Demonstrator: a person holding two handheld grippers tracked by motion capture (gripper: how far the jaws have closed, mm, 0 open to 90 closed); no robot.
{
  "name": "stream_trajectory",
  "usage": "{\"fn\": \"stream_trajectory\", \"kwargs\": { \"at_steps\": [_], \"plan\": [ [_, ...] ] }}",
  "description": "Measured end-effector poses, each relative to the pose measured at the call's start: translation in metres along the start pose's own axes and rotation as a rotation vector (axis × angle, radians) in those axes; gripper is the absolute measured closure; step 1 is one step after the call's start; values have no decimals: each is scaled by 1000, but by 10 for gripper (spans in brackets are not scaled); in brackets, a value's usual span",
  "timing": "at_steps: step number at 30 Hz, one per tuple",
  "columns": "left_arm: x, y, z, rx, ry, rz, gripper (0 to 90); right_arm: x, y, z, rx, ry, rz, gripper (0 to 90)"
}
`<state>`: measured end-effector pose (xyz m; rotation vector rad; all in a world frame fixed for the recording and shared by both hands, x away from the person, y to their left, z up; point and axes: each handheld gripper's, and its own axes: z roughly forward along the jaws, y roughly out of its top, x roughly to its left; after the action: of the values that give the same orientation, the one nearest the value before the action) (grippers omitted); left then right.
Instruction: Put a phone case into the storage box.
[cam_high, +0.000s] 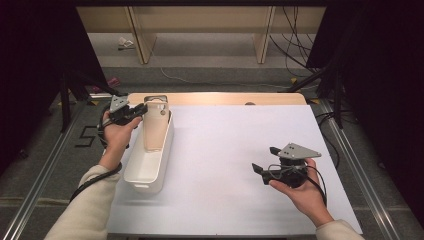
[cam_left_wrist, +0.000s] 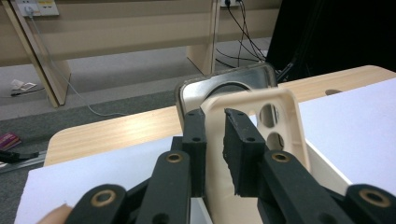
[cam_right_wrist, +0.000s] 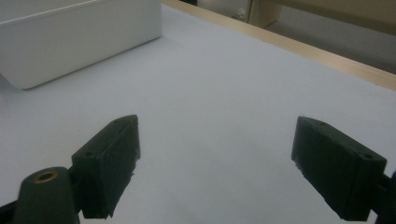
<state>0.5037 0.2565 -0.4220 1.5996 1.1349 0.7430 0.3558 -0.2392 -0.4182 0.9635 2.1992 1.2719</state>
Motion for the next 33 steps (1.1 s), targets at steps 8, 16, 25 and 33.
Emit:
{"fn": "stream_trajectory", "kwargs": {
  "at_steps": [8,16,25,33],
  "plan": [
    [0,2,-4,-2,8,7,767,0,0,0,0,-1,-1,164],
    [-5,8,-13,17,0,18,620,0,0,-1,0,-3,-3,164],
    [-16,11,-34,45,-56,48,395,1,0,0,2,-8,-6,165],
    [-29,16,-47,46,-66,12,162,1,0,0,-1,-10,-6,164]
  ]
}}
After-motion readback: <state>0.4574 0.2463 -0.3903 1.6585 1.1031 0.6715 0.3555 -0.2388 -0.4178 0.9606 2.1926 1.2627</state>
